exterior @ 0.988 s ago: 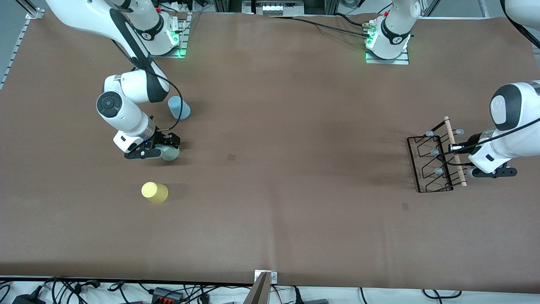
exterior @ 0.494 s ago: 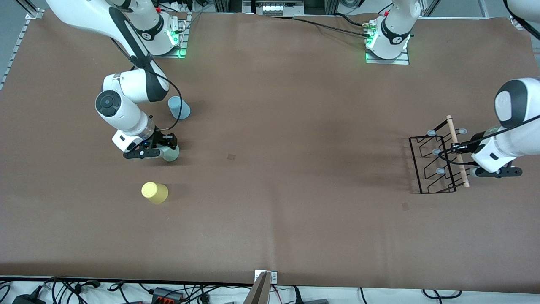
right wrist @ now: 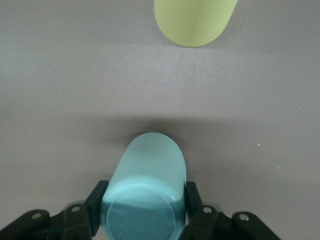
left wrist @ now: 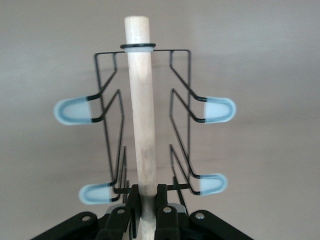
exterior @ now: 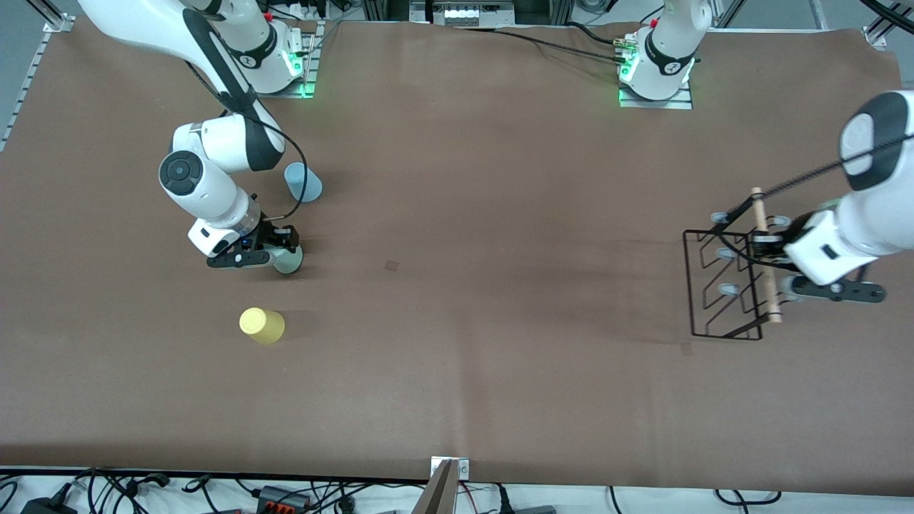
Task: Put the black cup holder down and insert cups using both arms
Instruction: 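Carry the rack to mid-table with the left gripper while the right gripper lifts the cup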
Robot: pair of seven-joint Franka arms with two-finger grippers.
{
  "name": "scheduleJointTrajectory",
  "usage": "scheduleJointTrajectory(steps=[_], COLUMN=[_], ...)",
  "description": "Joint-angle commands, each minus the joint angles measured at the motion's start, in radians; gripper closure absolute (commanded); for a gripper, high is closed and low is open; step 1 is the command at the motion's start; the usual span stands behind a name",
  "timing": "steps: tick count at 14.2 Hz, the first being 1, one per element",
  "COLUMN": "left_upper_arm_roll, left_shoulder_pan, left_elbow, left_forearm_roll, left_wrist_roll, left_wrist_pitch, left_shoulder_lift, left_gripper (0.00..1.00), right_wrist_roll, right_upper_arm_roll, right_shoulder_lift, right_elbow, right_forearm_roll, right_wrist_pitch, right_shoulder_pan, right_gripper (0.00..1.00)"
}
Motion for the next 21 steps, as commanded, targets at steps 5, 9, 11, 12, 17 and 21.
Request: scheduleJointTrajectory(steps=[5, 9, 11, 12, 17, 21], left_upper_arm_roll=[-0.154, -0.152, -0.152, -0.152, -0.152, -0.154], left_shoulder_pan=[-0.129, -0.3, -0.372, -0.399, -0.524, -0.552], left_elbow=[0.032, 0.032, 0.032, 0.032, 0.032, 0.032], left_forearm_roll=[-0.063, -0.048, -0.048, -0.049, -0.054, -0.051], left_wrist_roll=[-0.278, -0.451, -0.53, -0.559, -0.671, -0.751], left_wrist_pitch=[0.021, 0.116, 0.161, 0.181, 0.284, 0.345], left_shoulder_lift=[0.038, 0.096, 0.133, 0.149, 0.238, 0.278], left_gripper=[0.96, 0.95, 0.95, 0.95, 0.96, 0.96], right_wrist_roll=[-0.015, -0.013, -0.014, -0.017, -0.073, -0.083], right_upper_arm_roll=[-0.011, -0.007, -0.004, -0.004, -0.006, -0.006], right_shoulder_lift=[-0.175, -0.2, -0.213, -0.21, -0.203, -0.197], right_elbow=[0.156, 0.297, 0.313, 0.313, 0.313, 0.31], right_forearm_roll=[-0.011, -0.025, -0.025, -0.025, -0.025, -0.025], right_wrist_pitch=[-0.38, -0.616, -0.641, -0.638, -0.641, -0.644], right_shoulder_pan=[-0.006, -0.003, 0.0, -0.003, -0.004, -0.006], right_gripper=[1.0, 1.0, 1.0, 1.0, 1.0, 1.0])
